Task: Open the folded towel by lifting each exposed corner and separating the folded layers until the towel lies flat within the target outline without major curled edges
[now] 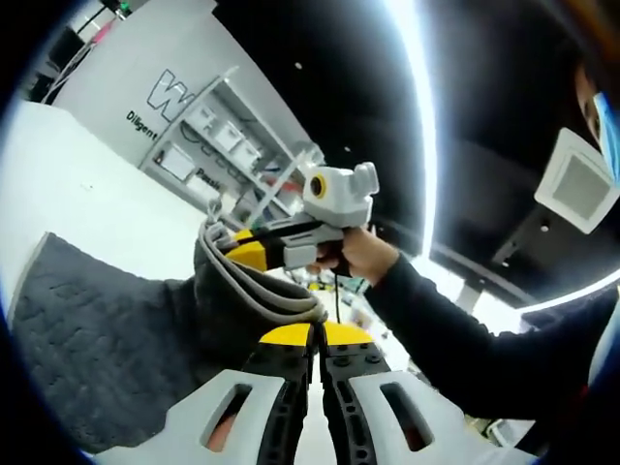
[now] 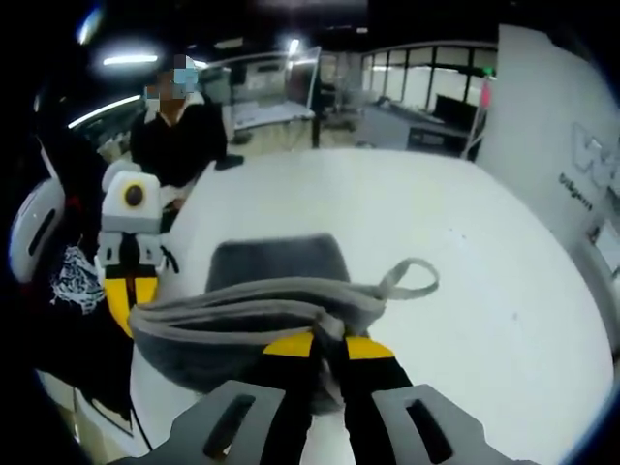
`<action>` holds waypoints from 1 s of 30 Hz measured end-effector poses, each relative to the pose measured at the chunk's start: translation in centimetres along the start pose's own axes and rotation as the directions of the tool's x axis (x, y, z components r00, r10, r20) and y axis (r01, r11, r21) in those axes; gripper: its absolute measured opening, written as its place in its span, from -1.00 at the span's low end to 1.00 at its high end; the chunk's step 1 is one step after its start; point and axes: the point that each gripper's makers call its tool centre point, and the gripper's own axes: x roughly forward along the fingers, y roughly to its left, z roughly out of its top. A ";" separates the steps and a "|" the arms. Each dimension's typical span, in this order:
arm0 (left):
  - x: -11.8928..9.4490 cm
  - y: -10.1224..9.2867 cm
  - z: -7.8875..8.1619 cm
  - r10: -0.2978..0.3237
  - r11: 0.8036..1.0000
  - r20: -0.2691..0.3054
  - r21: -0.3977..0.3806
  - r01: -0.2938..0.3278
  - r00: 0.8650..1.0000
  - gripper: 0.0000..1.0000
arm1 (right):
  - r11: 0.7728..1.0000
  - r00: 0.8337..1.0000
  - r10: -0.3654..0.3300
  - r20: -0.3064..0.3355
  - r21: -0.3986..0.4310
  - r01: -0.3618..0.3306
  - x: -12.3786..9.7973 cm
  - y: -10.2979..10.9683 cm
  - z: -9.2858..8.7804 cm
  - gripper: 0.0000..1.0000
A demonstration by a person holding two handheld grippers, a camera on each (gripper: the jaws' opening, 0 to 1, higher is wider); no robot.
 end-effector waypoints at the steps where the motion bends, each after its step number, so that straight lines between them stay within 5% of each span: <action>1: 0.1 0.0 -0.1 -0.001 1.000 -0.005 0.006 0.001 1.000 -1.00 | 1.000 1.000 -0.003 -0.003 0.001 0.003 0.0 0.0 -0.2 -0.90; 30: 2.6 -0.6 -2.8 -0.027 0.997 -0.096 0.066 0.034 0.995 -1.00 | 1.000 1.000 -0.003 0.013 0.018 0.003 -0.7 0.0 -3.9 -0.89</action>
